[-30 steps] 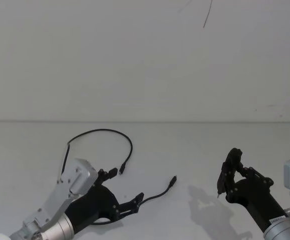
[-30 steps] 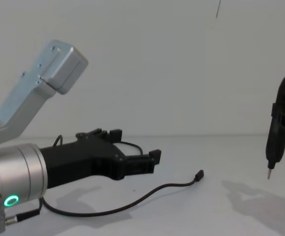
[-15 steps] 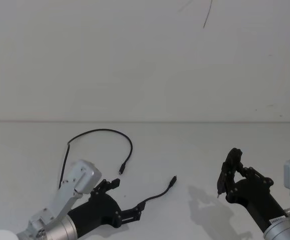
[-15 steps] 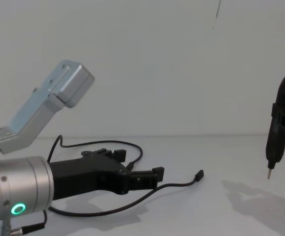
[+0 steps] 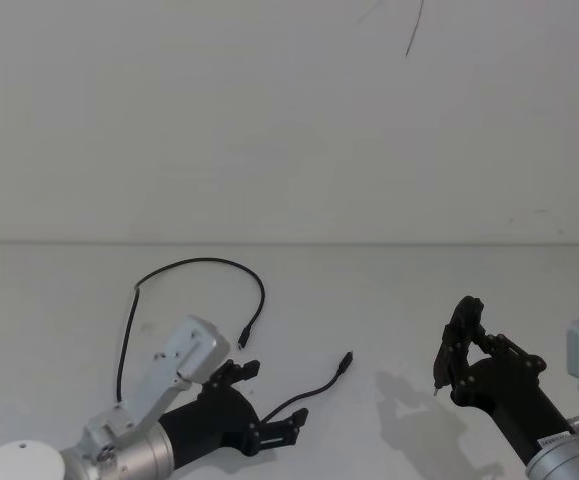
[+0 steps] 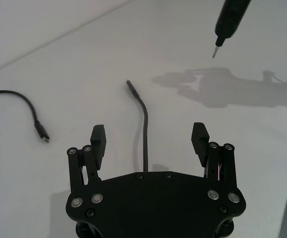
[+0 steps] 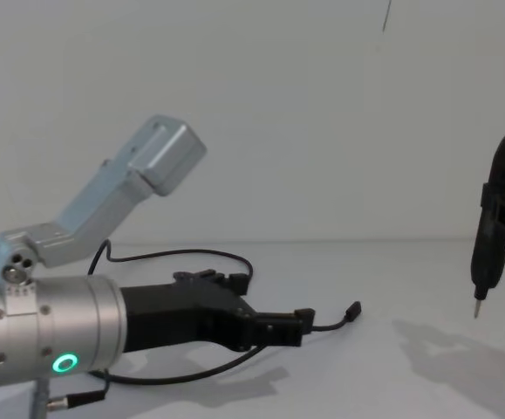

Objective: Pick up the data cable with the one hand.

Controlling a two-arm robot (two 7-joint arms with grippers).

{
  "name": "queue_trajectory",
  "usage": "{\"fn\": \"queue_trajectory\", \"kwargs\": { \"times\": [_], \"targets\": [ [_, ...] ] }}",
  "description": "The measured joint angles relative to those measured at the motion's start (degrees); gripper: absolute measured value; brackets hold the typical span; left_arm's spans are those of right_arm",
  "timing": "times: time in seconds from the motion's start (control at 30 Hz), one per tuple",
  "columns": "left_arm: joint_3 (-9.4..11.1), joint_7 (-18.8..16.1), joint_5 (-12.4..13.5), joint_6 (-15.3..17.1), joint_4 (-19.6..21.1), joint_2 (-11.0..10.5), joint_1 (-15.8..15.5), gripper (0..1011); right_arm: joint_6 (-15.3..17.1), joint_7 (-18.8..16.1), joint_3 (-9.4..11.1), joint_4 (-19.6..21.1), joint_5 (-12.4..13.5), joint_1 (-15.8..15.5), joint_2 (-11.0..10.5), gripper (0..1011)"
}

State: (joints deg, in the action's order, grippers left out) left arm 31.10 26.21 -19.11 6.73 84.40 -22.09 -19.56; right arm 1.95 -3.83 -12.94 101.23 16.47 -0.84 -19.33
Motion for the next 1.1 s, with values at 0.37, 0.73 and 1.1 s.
{"fn": "queue_trajectory", "kwargs": {
  "times": [0.37,0.73,1.1],
  "targets": [
    [1.90,2.08,2.23,-0.14,-2.93,1.11,-2.49,1001,0.00,0.00,0.00,0.00,0.00,0.00,0.00,269],
    [2.34,3.19,2.91,-0.75,-4.81,2.32,-3.13,1001,0.00,0.00,0.00,0.00,0.00,0.00,0.00,269],
    [2.40,3.28,2.93,-0.59,-5.86,3.60,-2.96,1001,0.00,0.00,0.00,0.00,0.00,0.00,0.00,269]
  ]
}}
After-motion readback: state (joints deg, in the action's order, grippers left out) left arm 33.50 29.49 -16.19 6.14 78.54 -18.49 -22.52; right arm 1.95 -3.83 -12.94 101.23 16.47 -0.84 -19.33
